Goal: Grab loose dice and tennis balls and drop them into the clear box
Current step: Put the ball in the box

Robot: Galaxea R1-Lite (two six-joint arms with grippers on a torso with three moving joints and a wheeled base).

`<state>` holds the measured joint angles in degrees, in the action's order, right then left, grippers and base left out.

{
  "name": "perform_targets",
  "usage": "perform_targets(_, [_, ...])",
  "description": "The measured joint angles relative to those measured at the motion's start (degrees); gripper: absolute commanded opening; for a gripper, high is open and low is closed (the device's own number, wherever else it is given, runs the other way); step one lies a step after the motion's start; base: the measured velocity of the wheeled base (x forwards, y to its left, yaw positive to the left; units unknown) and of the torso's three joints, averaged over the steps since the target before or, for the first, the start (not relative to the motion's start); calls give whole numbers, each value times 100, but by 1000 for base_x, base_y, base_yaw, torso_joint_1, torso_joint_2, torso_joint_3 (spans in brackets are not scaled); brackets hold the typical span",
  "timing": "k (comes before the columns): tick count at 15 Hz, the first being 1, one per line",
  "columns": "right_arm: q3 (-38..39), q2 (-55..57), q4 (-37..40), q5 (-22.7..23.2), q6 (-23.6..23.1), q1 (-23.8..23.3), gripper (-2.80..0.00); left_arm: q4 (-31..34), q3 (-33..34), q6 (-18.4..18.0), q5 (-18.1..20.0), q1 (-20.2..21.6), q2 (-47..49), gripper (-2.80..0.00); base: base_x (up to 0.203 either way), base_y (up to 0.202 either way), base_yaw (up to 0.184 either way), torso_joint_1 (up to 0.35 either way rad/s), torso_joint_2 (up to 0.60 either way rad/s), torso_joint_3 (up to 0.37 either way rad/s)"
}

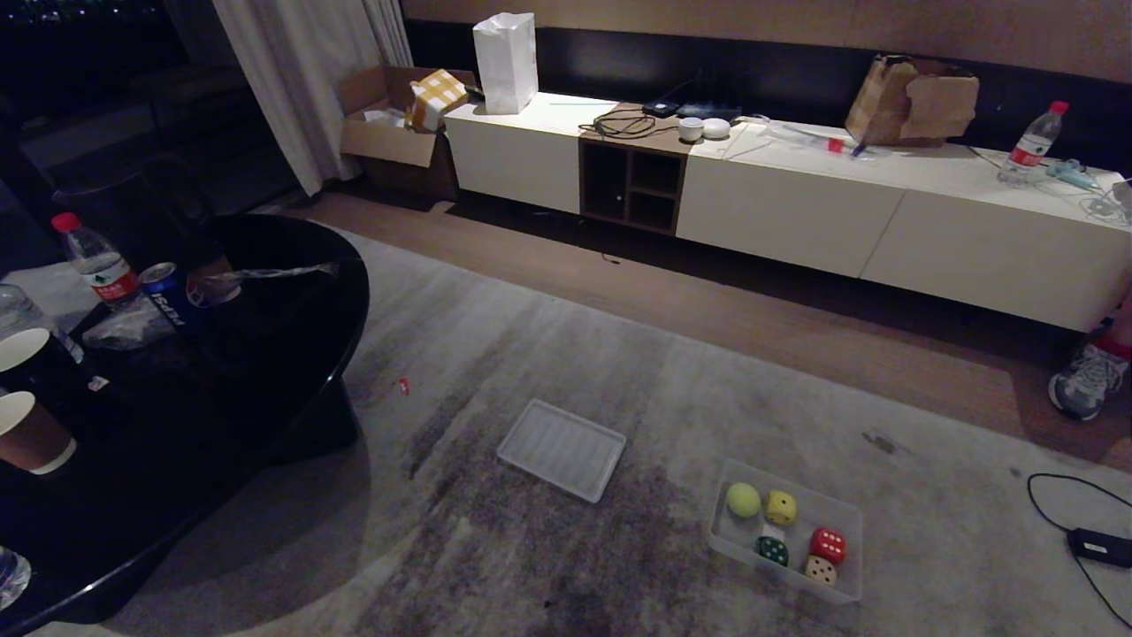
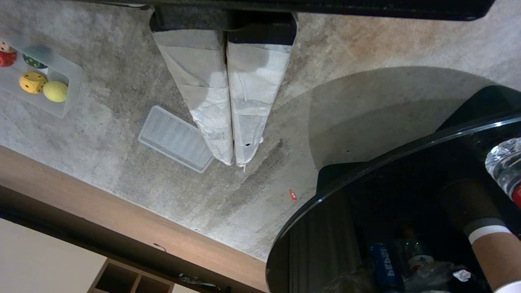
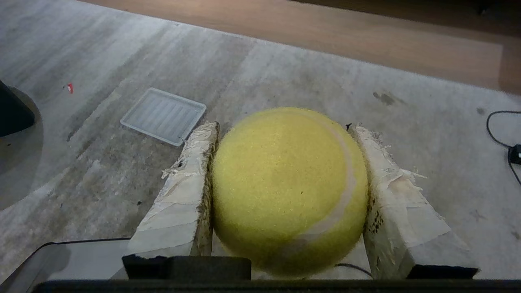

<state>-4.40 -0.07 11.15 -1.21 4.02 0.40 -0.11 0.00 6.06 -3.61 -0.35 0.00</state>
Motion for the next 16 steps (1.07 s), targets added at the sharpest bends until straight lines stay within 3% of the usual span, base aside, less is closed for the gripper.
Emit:
perform_targets(3, [0,0,0,-2,-1,0,-280,-5,0,8,-3,6,0,-280,0,0,0,3,1,-46])
perform_targets(16, [0,0,0,-2,0,-2,-280,-4,-2,7,3,6,0,-280,0,0,0,0,2,-195])
